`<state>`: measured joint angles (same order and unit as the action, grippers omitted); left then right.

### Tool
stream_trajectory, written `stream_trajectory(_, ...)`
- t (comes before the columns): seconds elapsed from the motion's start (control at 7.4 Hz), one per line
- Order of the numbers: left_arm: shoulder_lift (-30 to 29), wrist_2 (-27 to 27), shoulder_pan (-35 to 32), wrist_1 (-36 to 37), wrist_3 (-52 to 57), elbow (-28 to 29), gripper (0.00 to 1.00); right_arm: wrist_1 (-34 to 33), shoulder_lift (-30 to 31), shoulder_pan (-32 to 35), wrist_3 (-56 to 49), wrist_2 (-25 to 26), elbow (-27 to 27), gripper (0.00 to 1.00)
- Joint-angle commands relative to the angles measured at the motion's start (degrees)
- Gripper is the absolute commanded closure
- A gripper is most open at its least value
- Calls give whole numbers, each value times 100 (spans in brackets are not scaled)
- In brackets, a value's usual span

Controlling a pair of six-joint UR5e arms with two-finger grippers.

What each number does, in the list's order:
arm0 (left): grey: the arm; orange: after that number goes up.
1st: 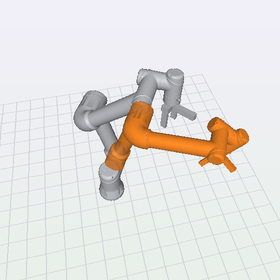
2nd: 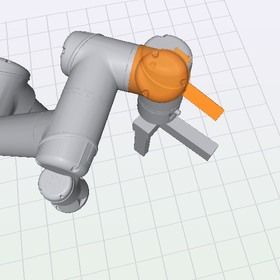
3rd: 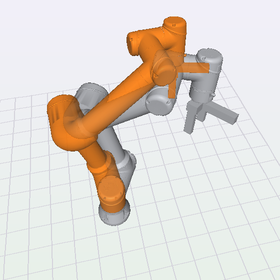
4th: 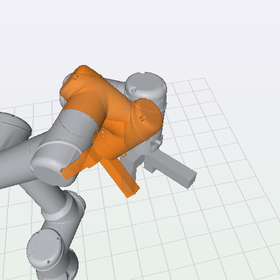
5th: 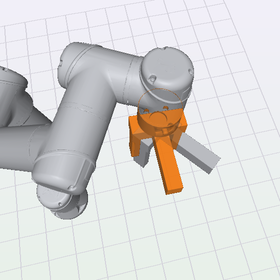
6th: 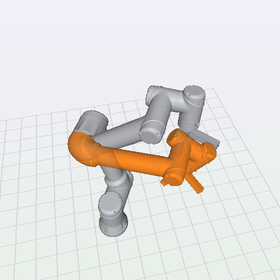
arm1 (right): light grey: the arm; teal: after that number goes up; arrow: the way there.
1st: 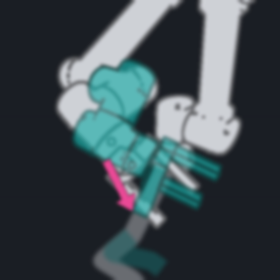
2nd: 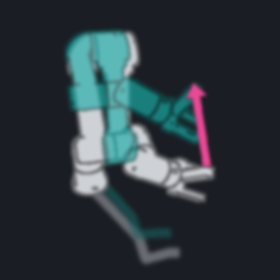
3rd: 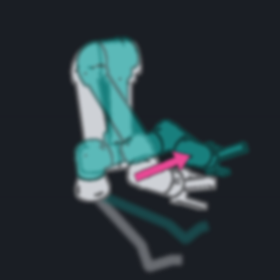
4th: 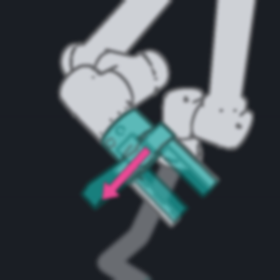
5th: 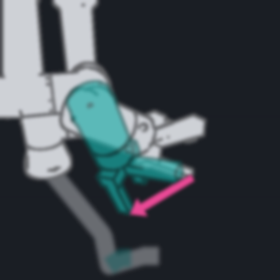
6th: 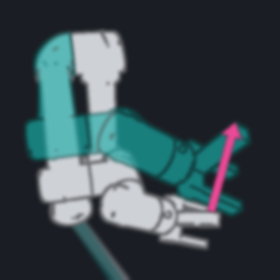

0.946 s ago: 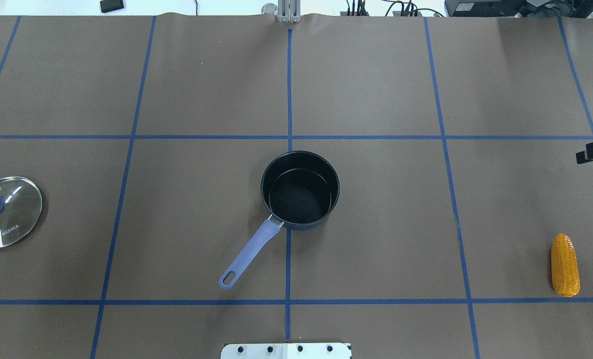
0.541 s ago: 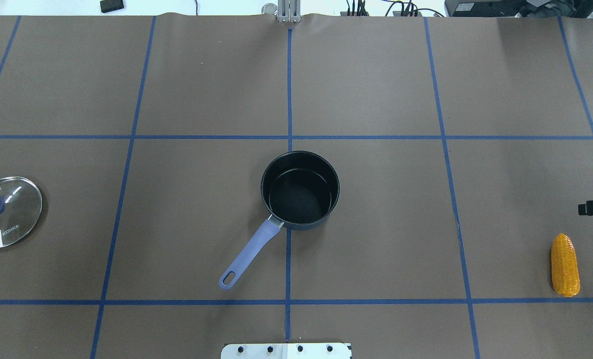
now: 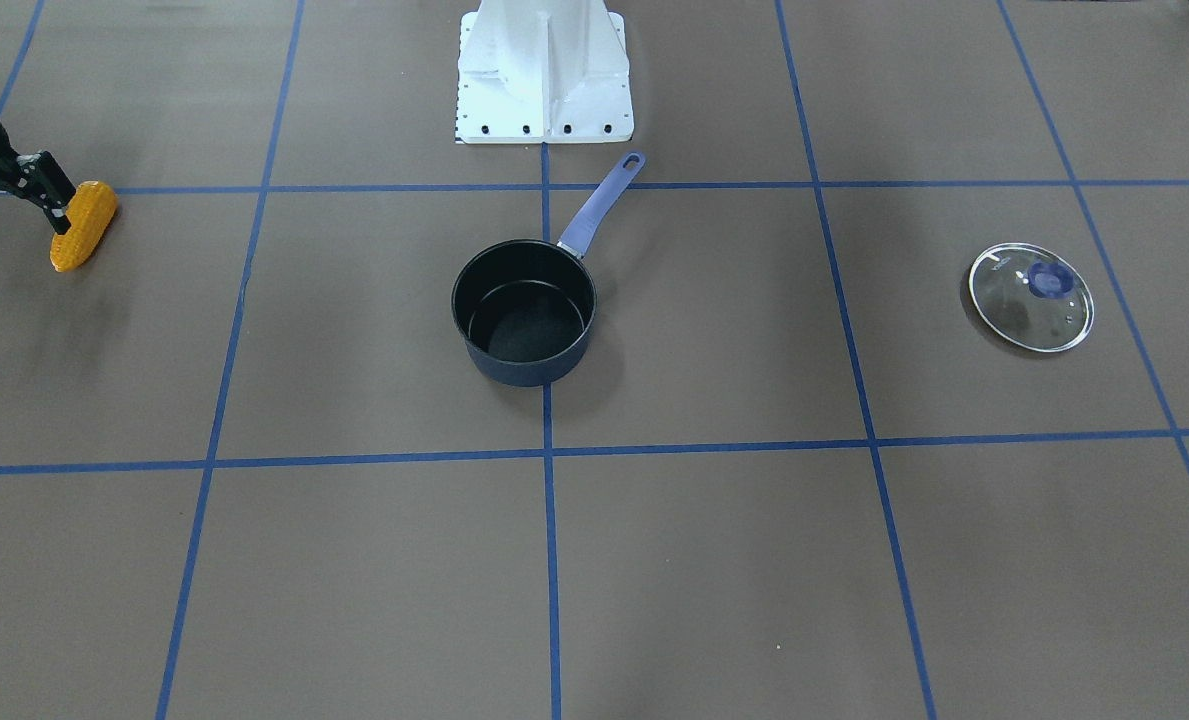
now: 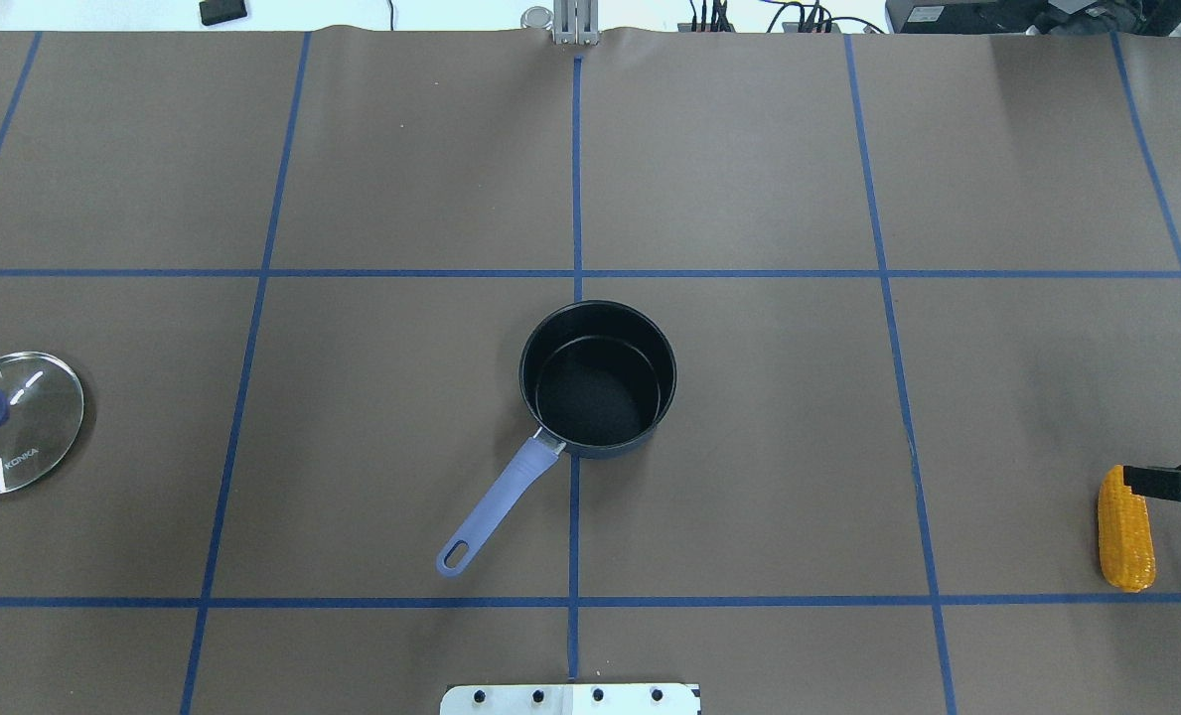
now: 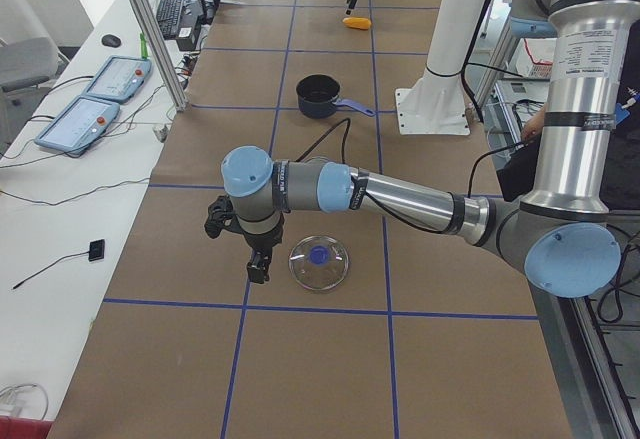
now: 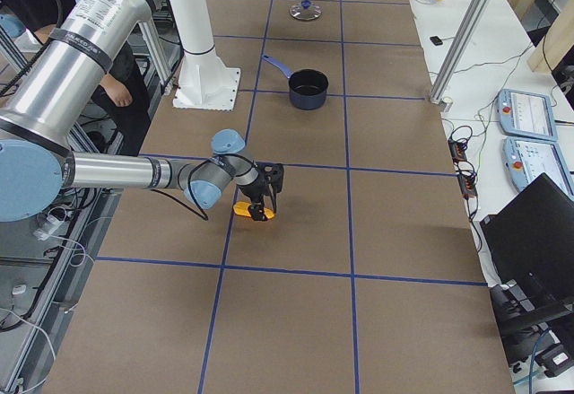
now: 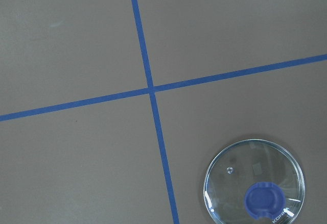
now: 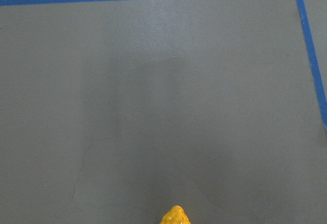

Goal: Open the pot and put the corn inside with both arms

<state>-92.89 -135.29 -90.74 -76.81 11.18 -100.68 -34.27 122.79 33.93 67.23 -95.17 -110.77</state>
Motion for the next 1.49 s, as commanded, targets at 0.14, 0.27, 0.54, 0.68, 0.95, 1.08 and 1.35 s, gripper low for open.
stream_trajectory(0.14,-1,2,4,0,7,14,2,149,-36,-1009,825,990,161,2)
stream_trajectory(0.27,-1,2,4,0,7,14,2,149,-106,-1307,1027,1278,292,17)
stream_trajectory(0.54,-9,-6,13,0,16,23,2,149,-168,-1582,1178,1378,363,86)
stream_trajectory(0.68,-9,-7,4,0,24,23,2,149,-159,-1591,1126,1369,354,100)
stream_trajectory(0.95,26,-15,13,0,42,23,2,158,-176,-1382,1056,1291,171,100)
stream_trajectory(1.08,156,-15,13,-70,42,5,2,158,-316,-893,646,933,74,100)
stream_trajectory(1.35,166,2,13,-45,-472,14,2,62,-964,75,169,-7,134,100)
